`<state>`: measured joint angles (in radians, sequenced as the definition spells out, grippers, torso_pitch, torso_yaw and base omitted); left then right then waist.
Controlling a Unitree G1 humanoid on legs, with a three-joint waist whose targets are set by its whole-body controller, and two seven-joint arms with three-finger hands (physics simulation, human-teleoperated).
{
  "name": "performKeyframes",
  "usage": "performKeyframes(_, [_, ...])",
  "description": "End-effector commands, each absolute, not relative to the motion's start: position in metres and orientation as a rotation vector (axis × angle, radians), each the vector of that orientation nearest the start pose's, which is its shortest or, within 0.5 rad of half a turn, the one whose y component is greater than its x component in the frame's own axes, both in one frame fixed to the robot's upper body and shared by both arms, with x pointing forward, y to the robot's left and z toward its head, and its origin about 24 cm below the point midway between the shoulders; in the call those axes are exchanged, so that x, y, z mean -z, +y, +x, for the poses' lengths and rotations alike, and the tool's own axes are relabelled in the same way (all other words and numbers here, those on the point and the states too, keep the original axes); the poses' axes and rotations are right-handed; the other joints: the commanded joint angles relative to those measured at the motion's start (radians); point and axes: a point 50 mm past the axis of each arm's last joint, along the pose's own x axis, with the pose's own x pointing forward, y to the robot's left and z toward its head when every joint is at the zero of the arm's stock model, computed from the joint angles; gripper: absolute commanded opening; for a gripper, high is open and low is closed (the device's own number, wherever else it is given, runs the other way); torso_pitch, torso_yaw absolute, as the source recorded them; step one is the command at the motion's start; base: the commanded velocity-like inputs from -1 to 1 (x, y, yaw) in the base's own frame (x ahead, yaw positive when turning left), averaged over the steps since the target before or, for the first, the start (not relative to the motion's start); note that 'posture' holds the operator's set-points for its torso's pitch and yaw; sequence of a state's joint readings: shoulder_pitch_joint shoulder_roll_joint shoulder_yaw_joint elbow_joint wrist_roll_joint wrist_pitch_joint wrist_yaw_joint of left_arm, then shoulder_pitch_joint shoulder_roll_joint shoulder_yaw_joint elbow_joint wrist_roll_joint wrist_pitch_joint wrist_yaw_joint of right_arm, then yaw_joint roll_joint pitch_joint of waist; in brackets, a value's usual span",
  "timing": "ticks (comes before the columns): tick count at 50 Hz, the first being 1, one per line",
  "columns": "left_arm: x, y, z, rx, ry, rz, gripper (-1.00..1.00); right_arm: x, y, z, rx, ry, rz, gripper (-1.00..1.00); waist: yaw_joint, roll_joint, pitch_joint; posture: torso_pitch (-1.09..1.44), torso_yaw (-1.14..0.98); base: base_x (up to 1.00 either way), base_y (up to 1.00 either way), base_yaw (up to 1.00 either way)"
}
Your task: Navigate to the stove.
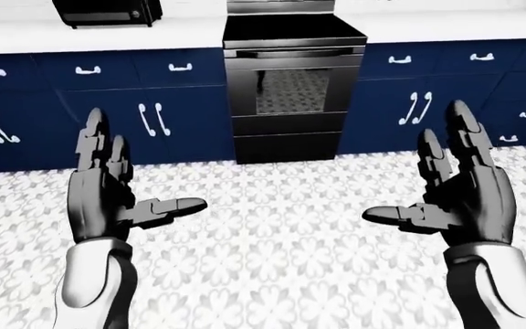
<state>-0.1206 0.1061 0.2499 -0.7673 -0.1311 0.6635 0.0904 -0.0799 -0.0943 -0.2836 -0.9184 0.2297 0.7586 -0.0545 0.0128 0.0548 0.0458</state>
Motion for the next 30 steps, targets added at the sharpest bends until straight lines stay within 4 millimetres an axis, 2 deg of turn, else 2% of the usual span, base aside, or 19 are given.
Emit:
performKeyframes(1, [-0.2003,0.1953,0.2211,-0.185,-0.356,0.002,1.00,-0.2073,-0.1945,0.1997,0.142,-0.364,0.033,1.00,-0.001,0.001,-0.016,0.00,0.00,0.49,-0.10,0.00])
performKeyframes(3, [-0.1997,0.1961,0.2209,-0.186,-0.356,0.001,1.00,-0.2081,-0.1956,0.1989,0.149,-0.367,0.038,1.00,0.008,-0.009,-0.016,0.00,0.00,0.49,-0.09,0.00])
performKeyframes(5, [-0.2005,0.1959,0.2201,-0.186,-0.355,0.001,1.00,-0.2077,-0.1958,0.1989,0.149,-0.367,0.038,1.00,0.018,-0.026,-0.015,0.00,0.00,0.49,-0.10,0.00])
performKeyframes(7, [-0.2004,0.1964,0.2202,-0.188,-0.355,0.001,1.00,-0.2082,-0.1957,0.1986,0.149,-0.367,0.038,1.00,0.023,-0.049,-0.023,0.00,0.00,0.48,-0.09,0.00])
performKeyframes(9, [-0.2002,0.1962,0.2205,-0.187,-0.355,0.000,1.00,-0.2080,-0.1958,0.1987,0.150,-0.366,0.038,1.00,0.020,-0.091,-0.036,0.00,0.00,0.48,-0.09,0.00])
performKeyframes(10, [-0.1998,0.1960,0.2210,-0.187,-0.355,0.001,1.00,-0.2076,-0.1959,0.1990,0.150,-0.366,0.038,1.00,0.009,-0.141,-0.048,0.00,0.00,0.48,-0.09,0.00])
performKeyframes(11, [-0.1999,0.1959,0.2212,-0.186,-0.356,0.002,1.00,-0.2075,-0.1962,0.1994,0.150,-0.366,0.038,1.00,0.005,-0.093,-0.018,0.00,0.00,0.48,-0.09,0.00])
performKeyframes(12, [-0.1999,0.1959,0.2214,-0.186,-0.356,0.000,1.00,-0.2079,-0.1963,0.1993,0.151,-0.366,0.037,1.00,0.013,-0.117,0.004,0.00,0.00,0.48,-0.09,0.00])
performKeyframes(14, [-0.1993,0.1956,0.2220,-0.185,-0.355,0.001,1.00,-0.2078,-0.1966,0.1998,0.151,-0.368,0.039,1.00,-0.007,-0.115,-0.010,0.00,0.00,0.49,-0.09,0.00])
performKeyframes(16, [-0.1993,0.1955,0.2221,-0.184,-0.355,0.002,1.00,-0.2079,-0.1967,0.1996,0.151,-0.369,0.042,1.00,-0.013,-0.106,-0.007,0.00,0.00,0.49,-0.17,0.00])
performKeyframes(20, [-0.1992,0.1953,0.2221,-0.183,-0.355,0.003,1.00,-0.2085,-0.1968,0.1994,0.151,-0.369,0.041,1.00,-0.038,-0.046,0.005,0.00,0.00,0.48,-0.34,0.00])
performKeyframes(22, [-0.1996,0.1947,0.2219,-0.182,-0.355,0.005,1.00,-0.2087,-0.1969,0.1997,0.151,-0.369,0.041,1.00,-0.041,-0.003,-0.011,0.00,0.00,0.49,-0.35,0.00])
performKeyframes(23, [-0.1997,0.1944,0.2220,-0.180,-0.355,0.005,1.00,-0.2093,-0.1968,0.1993,0.151,-0.369,0.041,1.00,-0.035,0.020,-0.037,0.00,0.00,0.48,-0.35,0.00])
performKeyframes(24, [-0.1995,0.1945,0.2221,-0.179,-0.353,0.005,1.00,-0.2093,-0.1967,0.1994,0.151,-0.369,0.040,1.00,-0.024,-0.001,-0.005,0.00,0.00,0.48,-0.34,0.00])
performKeyframes(25, [-0.1993,0.1945,0.2222,-0.179,-0.351,0.005,1.00,-0.2094,-0.1964,0.1994,0.150,-0.369,0.040,1.00,-0.026,0.008,0.005,0.00,0.00,0.49,-0.31,0.00])
performKeyframes(27, [-0.1986,0.1941,0.2222,-0.176,-0.348,0.007,1.00,-0.2095,-0.1964,0.1991,0.150,-0.369,0.039,1.00,-0.009,0.003,-0.021,0.00,0.00,0.49,-0.31,0.00])
performKeyframes(30, [-0.1993,0.1946,0.2218,-0.178,-0.350,0.006,1.00,-0.2093,-0.1963,0.1990,0.151,-0.370,0.038,1.00,0.006,-0.007,-0.022,0.00,0.00,0.49,-0.29,0.00])
